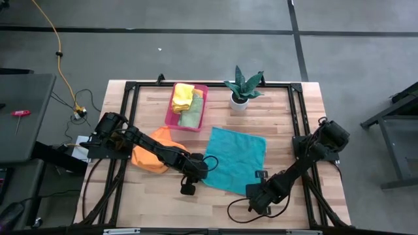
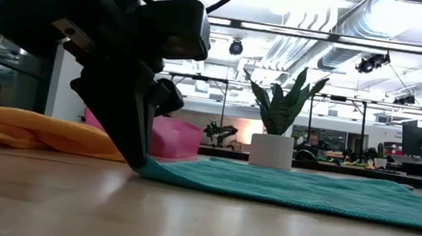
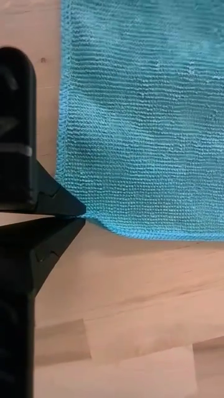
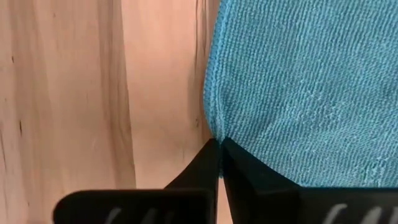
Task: Fold microfiber towels
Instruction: Fold the blue microfiber cloth
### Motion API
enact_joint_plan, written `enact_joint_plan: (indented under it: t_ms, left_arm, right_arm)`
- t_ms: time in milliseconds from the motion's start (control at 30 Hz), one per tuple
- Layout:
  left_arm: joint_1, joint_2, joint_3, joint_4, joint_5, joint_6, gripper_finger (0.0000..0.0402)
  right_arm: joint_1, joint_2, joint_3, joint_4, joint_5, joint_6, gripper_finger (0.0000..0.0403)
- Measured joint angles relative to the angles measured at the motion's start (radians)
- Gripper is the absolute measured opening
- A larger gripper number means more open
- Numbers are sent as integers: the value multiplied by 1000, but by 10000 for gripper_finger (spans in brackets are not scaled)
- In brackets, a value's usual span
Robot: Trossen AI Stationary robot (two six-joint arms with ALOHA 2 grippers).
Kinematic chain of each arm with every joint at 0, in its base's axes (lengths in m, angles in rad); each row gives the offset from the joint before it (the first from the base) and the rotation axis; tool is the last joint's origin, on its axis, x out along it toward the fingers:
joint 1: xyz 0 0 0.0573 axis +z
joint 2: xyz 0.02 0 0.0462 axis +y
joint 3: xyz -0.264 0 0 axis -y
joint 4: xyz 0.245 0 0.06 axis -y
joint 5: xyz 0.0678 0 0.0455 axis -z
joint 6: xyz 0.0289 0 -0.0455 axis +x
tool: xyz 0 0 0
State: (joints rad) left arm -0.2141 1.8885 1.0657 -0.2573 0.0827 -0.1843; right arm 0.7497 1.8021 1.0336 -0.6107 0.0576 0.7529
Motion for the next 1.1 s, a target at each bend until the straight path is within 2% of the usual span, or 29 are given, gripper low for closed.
enact_joint_plan:
  t_ms: [133,467,600,767,1033,1100]
  left_arm:
    - [20,-7,8,-35,80,-7,0]
    - [122,-48,58,-126,423,-85,0]
    - [150,-88,72,-148,430,-101,0]
    - [190,-148,77,-132,412,-105,0]
    - [252,-170,76,-128,326,-127,0]
    - [259,-161,77,-124,276,-128,0]
  right_arm:
    - [-12,-36,-3,-27,-33,-31,2]
    - [-32,-210,-2,-43,-97,-56,1]
    - [-38,-283,-2,-81,-74,-16,0]
    - [-54,-357,-16,-188,47,62,0]
    - [-107,-536,-266,-96,95,304,0]
    - [-116,-576,-319,-54,108,343,0]
